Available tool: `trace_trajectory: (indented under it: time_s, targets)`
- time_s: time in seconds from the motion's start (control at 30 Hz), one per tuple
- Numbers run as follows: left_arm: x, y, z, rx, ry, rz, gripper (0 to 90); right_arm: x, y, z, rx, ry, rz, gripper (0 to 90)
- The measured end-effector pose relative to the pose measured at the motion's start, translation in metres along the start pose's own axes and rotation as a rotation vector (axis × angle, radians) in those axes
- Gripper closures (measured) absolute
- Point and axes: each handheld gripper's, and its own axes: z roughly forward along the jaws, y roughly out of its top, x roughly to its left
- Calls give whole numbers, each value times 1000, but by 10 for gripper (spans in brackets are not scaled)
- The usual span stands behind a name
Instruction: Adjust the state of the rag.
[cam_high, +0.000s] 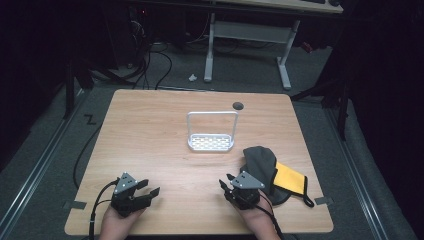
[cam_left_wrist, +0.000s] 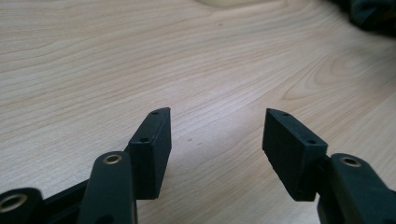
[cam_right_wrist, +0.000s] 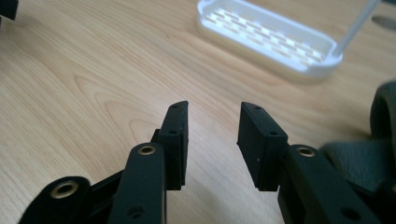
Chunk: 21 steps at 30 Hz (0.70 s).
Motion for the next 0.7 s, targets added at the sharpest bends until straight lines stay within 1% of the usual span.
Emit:
trace_trajectory:
  time_s: [0.03, 0.07, 0.1, 0.13, 0.17, 0.2, 0.23, 0.27, 0.33, 0.37, 0.4, 0.47, 0.53, 0.57, 0.6, 0.63, 0.67, 0.7]
  targets:
    - [3, 1, 1, 11, 10, -7, 403, -2, -3, 0, 12, -5, 9, 626]
    - [3, 1, 1, 11, 10, -7, 408, -3, -5, 0, 13, -4, 17, 621]
    - [5, 2, 1, 0, 2, -24, 408, -3, -5, 0, 13, -4, 17, 621]
    - [7, 2, 0, -8, -22, -50, 439, -5, -8, -2, 11, 8, 32, 616]
    - [8, 3, 0, -4, -36, -61, 443, -5, -9, -3, 12, 2, 28, 612]
    - [8, 3, 0, -4, -46, -60, 446, -6, -9, -4, 9, 3, 23, 610]
    - [6, 4, -1, -9, -44, -52, 446, -6, -9, -4, 9, 3, 23, 610]
    - [5, 4, -1, -15, -39, -45, 446, -6, -9, -5, 6, 8, 32, 610]
    - [3, 4, -2, -16, -33, -34, 436, -6, -10, -6, 6, 8, 24, 607]
    - [2, 3, -2, -16, -28, -27, 433, -6, -9, -7, 3, 10, 27, 607]
    - [1, 3, -2, -13, -24, -22, 427, -6, -9, -8, -4, 14, 29, 607]
    - [1, 3, -2, -5, -19, -18, 418, -7, -7, -12, -22, 6, 24, 605]
    - [2, 3, -1, -7, -19, -22, 412, -10, -4, -18, -42, -2, 25, 603]
    - [3, 3, -1, -4, -21, -25, 412, -15, -2, -25, -58, -29, 21, 601]
    - [4, 2, -1, -5, -24, -31, 412, -15, -2, -25, -58, -29, 21, 601]
    - [4, 2, -1, -6, -24, -36, 419, -24, 0, -33, -76, -50, 38, 601]
    - [5, 2, -1, -8, -27, -39, 419, -24, 0, -33, -76, -50, 38, 601]
    - [5, 2, -2, -9, -29, -43, 429, -35, 2, -42, -97, -79, 64, 593]
